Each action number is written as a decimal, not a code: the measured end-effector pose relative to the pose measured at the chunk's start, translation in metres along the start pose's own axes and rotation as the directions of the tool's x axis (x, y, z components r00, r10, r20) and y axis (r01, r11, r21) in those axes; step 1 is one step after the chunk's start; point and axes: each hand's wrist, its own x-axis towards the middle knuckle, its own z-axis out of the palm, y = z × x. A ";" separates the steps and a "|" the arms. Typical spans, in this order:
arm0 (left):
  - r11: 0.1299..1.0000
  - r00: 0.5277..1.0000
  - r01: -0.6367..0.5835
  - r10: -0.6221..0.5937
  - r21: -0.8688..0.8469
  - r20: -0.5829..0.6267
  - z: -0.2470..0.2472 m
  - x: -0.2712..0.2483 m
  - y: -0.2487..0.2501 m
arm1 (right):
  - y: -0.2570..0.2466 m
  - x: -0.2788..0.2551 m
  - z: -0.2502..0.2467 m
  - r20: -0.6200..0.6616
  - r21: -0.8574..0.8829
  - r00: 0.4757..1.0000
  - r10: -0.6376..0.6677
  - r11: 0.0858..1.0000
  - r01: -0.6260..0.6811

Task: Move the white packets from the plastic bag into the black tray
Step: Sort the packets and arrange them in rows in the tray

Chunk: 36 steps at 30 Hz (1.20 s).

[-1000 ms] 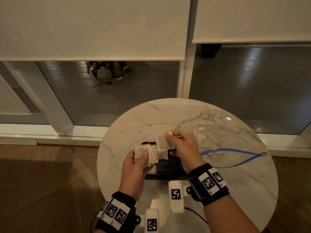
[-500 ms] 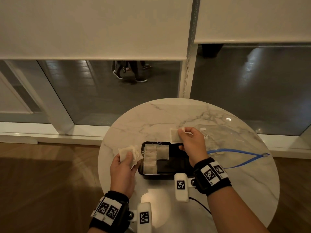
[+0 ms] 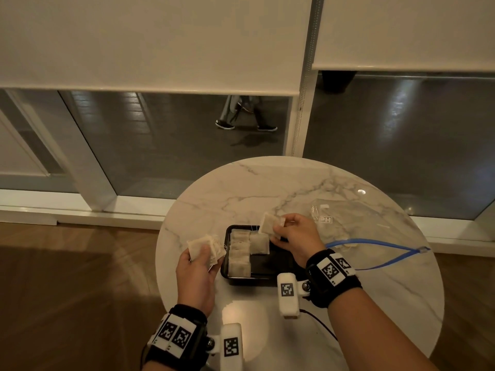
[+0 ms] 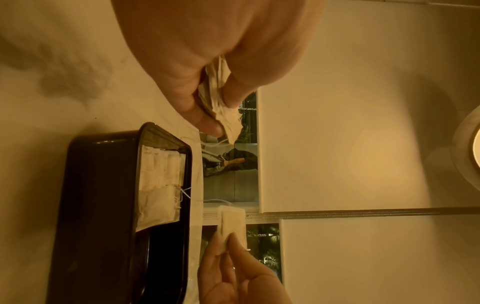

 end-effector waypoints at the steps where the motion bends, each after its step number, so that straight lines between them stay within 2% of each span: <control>1: 1.000 1.000 0.004 -0.004 0.000 -0.002 0.000 0.000 0.000 | 0.000 0.000 0.000 0.021 -0.009 0.999 0.042 0.999 -0.042; 4: 1.000 1.000 0.011 -0.011 0.009 -0.004 0.000 0.001 -0.002 | 0.000 0.000 0.000 0.060 -0.153 0.993 0.102 0.984 -0.092; 7: 0.999 1.000 0.020 -0.020 0.025 0.009 0.000 0.000 -0.004 | 0.002 0.004 -0.001 -0.003 -0.325 0.999 0.049 0.944 -0.047; 9: 0.999 1.000 0.022 -0.022 0.038 0.017 0.000 0.000 -0.004 | 0.005 0.009 -0.002 -0.032 -0.350 0.998 0.049 0.935 -0.057; 14: 0.998 0.999 0.031 -0.032 0.058 0.014 -0.002 0.001 -0.006 | 0.012 0.013 0.002 -0.010 -0.336 0.985 0.175 0.927 -0.168; 19: 0.997 0.999 0.034 -0.034 0.065 -0.009 -0.003 0.004 -0.010 | 0.022 0.020 0.008 -0.013 -0.457 0.986 0.165 0.876 -0.152; 24: 0.997 0.999 0.032 -0.032 0.065 -0.013 -0.002 0.007 -0.012 | 0.024 0.026 0.009 -0.056 -0.501 0.972 0.229 0.835 -0.226; 30: 0.996 0.999 0.037 -0.036 0.087 -0.018 -0.004 0.011 -0.020 | 0.033 0.037 0.010 -0.069 -0.589 0.971 0.227 0.777 -0.223; 32: 0.995 0.999 0.040 -0.039 0.093 -0.017 -0.004 0.012 -0.022 | 0.035 0.039 0.011 -0.039 -0.648 0.973 0.227 0.735 -0.198; 36: 0.994 0.999 0.037 -0.035 0.102 -0.020 -0.005 0.015 -0.023 | 0.042 0.044 0.015 -0.113 -0.802 0.975 0.192 0.562 -0.204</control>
